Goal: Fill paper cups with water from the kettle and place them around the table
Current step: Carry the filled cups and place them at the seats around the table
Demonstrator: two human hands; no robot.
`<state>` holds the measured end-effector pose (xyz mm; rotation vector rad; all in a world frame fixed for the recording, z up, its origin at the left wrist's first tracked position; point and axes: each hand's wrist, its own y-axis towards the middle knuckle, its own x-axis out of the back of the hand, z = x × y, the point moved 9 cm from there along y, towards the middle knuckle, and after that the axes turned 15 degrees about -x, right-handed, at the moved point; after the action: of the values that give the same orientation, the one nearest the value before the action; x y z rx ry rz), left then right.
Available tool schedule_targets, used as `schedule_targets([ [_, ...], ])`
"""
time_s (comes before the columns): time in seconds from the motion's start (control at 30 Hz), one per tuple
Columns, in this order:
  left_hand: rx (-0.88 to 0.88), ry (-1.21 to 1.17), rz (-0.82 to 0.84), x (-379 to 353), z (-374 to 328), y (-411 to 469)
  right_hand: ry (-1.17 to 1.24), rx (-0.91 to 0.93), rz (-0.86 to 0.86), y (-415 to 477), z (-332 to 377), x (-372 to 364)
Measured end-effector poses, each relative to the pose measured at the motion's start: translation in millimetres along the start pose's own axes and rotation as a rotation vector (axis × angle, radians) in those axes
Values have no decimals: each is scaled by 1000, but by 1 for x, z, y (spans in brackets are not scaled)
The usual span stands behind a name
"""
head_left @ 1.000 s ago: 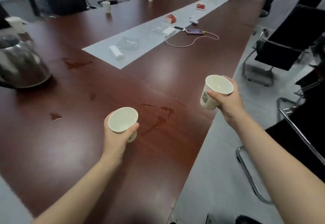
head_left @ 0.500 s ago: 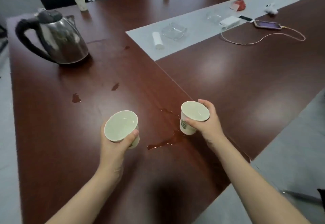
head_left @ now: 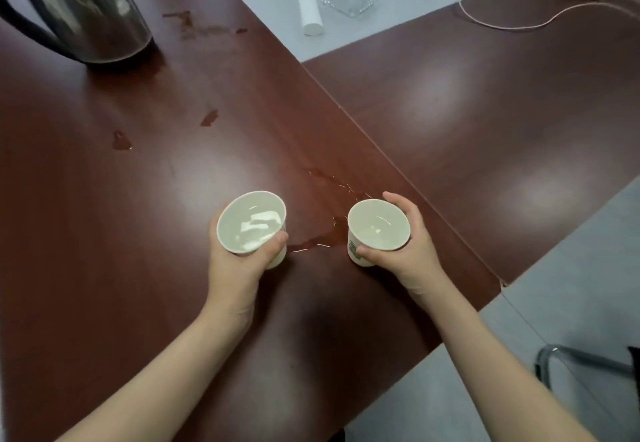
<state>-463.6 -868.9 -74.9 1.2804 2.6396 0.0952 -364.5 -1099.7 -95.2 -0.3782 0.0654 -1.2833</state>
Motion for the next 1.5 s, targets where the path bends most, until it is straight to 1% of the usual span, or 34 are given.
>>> schedule_targets([
  [0.23, -25, -12, 17, -2, 6, -10, -93, 15, 84, -10, -3, -7],
  [0.5, -23, -8, 36, -2, 8, -20, -62, 30, 138, -13, -5, -10],
  [0.63, -33, -1, 23, -2, 6, -23, -106, 5, 170, -12, -9, -11],
  [0.77, -18, -1, 30, -6, 0, -23, -144, -68, 230, -11, -13, -10],
  [0.9, -4, 13, 45, -12, -18, -24, -122, -244, 378, -22, -14, -5],
  [1.0, 3, 4, 80, -22, -41, -25, -277, -357, 440, -37, -1, 7],
  [1.1, -23, -12, 139, -36, -72, -26, -581, -452, 492, -53, 22, 27],
  [1.17, -36, -38, 175, -47, -95, -26, -754, -459, 479, -63, 47, 41],
  [1.2, -41, -50, 193, -52, -102, -25, -781, -464, 460, -66, 60, 46],
  [1.23, -47, -59, 213, -58, -111, -24, -774, -451, 424, -68, 76, 49],
  [1.3, -72, -69, 252, -68, -132, -21, -709, -360, 334, -76, 114, 50],
  [1.4, -125, -70, 297, -81, -158, -16, -480, -208, 205, -88, 164, 44],
  [1.5, -173, -75, 341, -94, -177, -12, -241, -107, 156, -98, 191, 29],
])
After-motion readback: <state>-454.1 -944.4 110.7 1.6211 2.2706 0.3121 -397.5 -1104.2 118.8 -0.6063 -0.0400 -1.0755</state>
